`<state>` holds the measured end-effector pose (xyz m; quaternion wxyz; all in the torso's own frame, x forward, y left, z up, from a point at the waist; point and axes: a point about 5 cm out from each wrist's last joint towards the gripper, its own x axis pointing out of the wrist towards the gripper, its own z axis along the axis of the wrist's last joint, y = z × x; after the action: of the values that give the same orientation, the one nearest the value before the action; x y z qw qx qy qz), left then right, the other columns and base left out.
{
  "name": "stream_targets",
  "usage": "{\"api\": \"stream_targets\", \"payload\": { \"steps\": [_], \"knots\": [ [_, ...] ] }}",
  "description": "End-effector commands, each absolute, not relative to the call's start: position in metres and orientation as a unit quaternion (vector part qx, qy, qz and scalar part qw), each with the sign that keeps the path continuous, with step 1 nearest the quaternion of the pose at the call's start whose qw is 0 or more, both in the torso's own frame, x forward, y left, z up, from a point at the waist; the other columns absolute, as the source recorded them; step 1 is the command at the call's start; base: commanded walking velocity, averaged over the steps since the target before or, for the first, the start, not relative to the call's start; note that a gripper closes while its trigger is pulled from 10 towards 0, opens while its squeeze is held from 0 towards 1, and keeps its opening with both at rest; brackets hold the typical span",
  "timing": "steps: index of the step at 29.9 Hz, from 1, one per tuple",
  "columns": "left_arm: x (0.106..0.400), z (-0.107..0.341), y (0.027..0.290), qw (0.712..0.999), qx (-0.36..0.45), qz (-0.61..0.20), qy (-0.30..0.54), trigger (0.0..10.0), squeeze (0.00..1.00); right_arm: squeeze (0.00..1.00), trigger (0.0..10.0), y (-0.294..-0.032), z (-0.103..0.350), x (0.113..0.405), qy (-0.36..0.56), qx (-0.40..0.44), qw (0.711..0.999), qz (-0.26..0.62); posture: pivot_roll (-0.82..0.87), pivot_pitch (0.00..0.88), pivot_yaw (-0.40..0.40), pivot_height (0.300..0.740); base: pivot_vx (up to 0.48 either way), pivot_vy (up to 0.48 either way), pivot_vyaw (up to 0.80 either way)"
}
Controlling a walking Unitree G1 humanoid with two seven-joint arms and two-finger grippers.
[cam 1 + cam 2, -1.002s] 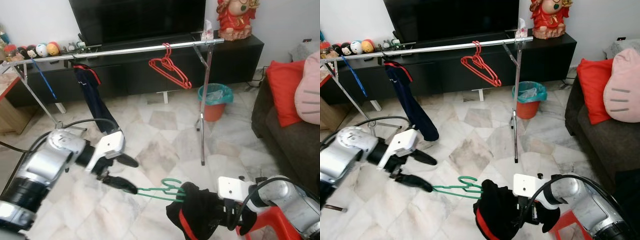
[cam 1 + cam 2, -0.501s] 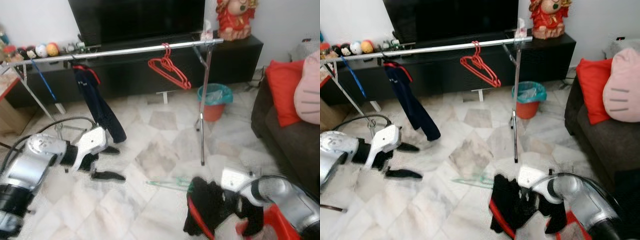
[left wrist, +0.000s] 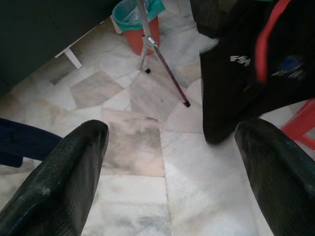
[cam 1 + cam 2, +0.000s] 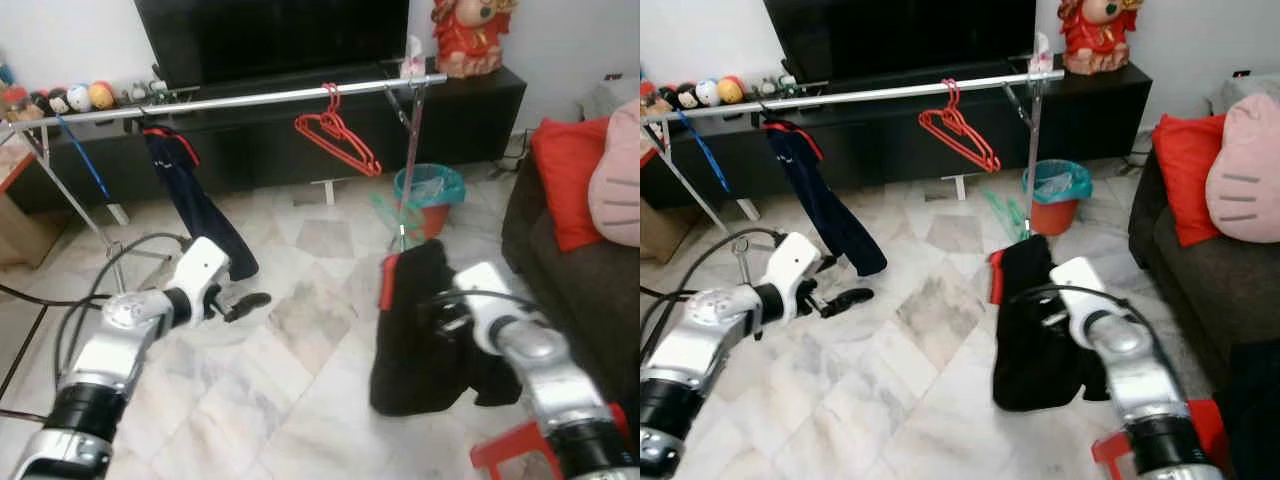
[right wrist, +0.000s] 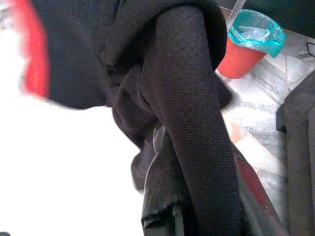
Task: Hang hanger
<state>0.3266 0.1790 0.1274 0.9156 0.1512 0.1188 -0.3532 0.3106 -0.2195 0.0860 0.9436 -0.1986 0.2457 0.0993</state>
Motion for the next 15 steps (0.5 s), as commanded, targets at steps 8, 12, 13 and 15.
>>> {"api": "stream_targets", "payload": {
  "steps": [8, 12, 13, 15],
  "knots": [
    [0.315, 0.117, 0.161, 0.889, 0.114, -0.422, 0.133, 10.0, 0.0, 0.0, 10.0, -0.204, 0.135, 0.325, 0.141, -0.2, 0.95, 0.197, -0.06, 0.0, 0.122, 0.74, 0.0, 0.0, 0.0],
    [0.314, 0.116, 0.16, 0.894, 0.111, -0.416, 0.122, 10.0, 0.0, 0.0, 10.0, -0.21, 0.141, 0.327, 0.13, -0.22, 0.942, 0.218, -0.07, 0.0, 0.117, 0.74, 0.0, 0.0, 0.0],
    [0.317, 0.118, 0.161, 0.904, 0.106, -0.4, 0.111, 10.0, 0.0, 0.0, 10.0, -0.211, 0.144, 0.327, 0.121, -0.222, 0.944, 0.213, -0.07, 0.0, 0.116, 0.74, 0.0, 0.0, 0.0],
    [0.324, 0.122, 0.165, 0.922, 0.099, -0.362, 0.09, 10.0, 0.0, 0.0, 10.0, -0.212, 0.148, 0.328, 0.099, -0.202, 0.955, 0.195, -0.06, 0.0, 0.113, 0.74, 0.0, 0.0, 0.0]
  ]
}}
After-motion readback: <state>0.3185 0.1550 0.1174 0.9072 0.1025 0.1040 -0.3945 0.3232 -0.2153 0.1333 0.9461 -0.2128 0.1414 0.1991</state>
